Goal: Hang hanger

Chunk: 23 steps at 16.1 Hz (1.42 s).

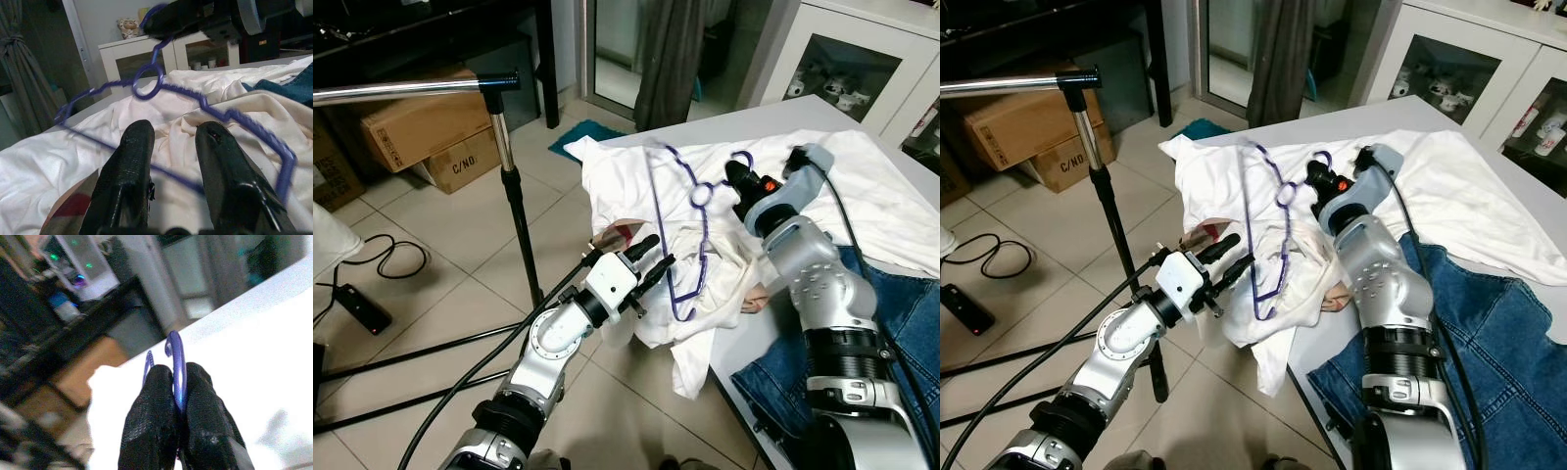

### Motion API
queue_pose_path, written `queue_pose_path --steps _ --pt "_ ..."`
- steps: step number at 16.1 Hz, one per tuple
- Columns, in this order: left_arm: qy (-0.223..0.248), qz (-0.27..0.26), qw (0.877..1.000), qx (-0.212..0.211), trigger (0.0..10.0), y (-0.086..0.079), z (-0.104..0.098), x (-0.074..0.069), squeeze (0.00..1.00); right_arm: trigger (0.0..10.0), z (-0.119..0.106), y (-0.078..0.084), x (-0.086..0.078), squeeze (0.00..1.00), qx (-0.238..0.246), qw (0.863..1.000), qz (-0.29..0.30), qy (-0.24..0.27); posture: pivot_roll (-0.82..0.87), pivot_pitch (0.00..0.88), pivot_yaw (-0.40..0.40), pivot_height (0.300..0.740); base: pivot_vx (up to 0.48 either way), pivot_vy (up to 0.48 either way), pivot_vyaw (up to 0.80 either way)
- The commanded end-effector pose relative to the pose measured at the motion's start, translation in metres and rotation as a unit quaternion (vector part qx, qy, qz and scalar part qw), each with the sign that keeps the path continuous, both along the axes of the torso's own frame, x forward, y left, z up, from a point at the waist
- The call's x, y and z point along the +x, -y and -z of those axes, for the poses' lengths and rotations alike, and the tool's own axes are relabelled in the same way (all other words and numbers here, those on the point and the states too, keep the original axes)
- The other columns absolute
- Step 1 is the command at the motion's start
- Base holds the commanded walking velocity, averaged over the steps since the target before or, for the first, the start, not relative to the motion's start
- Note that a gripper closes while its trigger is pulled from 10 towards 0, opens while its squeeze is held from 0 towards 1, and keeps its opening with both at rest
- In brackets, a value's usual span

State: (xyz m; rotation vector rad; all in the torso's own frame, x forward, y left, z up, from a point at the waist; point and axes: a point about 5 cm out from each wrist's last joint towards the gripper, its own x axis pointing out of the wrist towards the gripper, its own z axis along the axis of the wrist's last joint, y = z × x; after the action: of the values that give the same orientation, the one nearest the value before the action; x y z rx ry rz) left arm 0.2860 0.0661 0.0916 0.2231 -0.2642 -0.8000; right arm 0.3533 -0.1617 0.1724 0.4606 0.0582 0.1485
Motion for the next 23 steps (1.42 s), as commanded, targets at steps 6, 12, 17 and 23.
queue_pose_path --steps 6,12,17,23 --pt "0.004 0.004 1.0 0.001 10.0 0.004 -0.004 -0.001 0.0 10.0 -0.037 0.03 0.01 0.0 -0.204 0.965 0.13 0.102 0.08 0.047 -0.074 0.74 0.0 0.0 0.0" --pt "0.006 -0.001 1.0 0.004 10.0 0.002 -0.005 0.0 0.0 10.0 -0.063 0.032 0.003 0.0 -0.205 0.944 0.165 0.201 0.08 0.045 -0.074 0.74 0.0 0.0 0.0" --pt "0.008 0.001 1.0 0.006 10.0 0.002 -0.005 0.0 0.0 10.0 -0.102 0.037 -0.013 0.0 0.056 0.946 0.13 0.291 0.08 0.044 -0.067 0.74 0.0 0.0 0.0" --pt "0.011 -0.009 1.0 0.004 10.0 -0.006 -0.009 0.003 0.0 10.0 -0.045 0.01 -0.017 0.0 0.174 0.957 0.136 0.187 0.08 0.037 -0.071 0.74 0.0 0.0 0.0"
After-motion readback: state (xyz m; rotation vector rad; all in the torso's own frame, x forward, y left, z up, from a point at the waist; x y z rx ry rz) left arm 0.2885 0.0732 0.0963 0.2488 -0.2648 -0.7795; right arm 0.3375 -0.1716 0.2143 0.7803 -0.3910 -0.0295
